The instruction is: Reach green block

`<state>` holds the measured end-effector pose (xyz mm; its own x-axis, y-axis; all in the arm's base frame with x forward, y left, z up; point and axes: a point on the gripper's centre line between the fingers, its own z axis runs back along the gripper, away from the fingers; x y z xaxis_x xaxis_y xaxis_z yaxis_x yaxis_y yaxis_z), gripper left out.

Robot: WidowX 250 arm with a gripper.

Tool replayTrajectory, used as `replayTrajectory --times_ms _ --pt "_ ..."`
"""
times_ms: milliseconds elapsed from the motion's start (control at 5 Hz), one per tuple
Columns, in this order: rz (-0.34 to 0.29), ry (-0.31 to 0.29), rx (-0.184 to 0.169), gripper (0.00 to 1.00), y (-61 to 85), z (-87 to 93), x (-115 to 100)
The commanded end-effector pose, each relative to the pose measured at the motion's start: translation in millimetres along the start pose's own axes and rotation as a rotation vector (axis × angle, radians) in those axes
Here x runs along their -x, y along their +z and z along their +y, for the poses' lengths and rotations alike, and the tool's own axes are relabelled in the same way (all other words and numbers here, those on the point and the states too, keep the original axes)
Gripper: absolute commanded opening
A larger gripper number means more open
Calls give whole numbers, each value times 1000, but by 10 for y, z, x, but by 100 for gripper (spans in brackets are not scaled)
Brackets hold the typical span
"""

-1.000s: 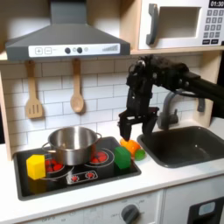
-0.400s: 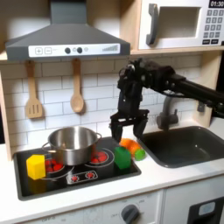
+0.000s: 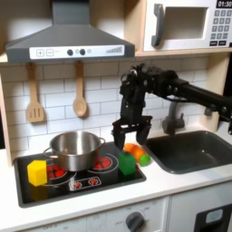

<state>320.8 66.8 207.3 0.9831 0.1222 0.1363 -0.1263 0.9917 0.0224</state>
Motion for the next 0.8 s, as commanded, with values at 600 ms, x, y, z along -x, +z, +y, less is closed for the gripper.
replayTrajectory --times_ms 600 --pt "61 -18 -9 100 -276 -3 47"
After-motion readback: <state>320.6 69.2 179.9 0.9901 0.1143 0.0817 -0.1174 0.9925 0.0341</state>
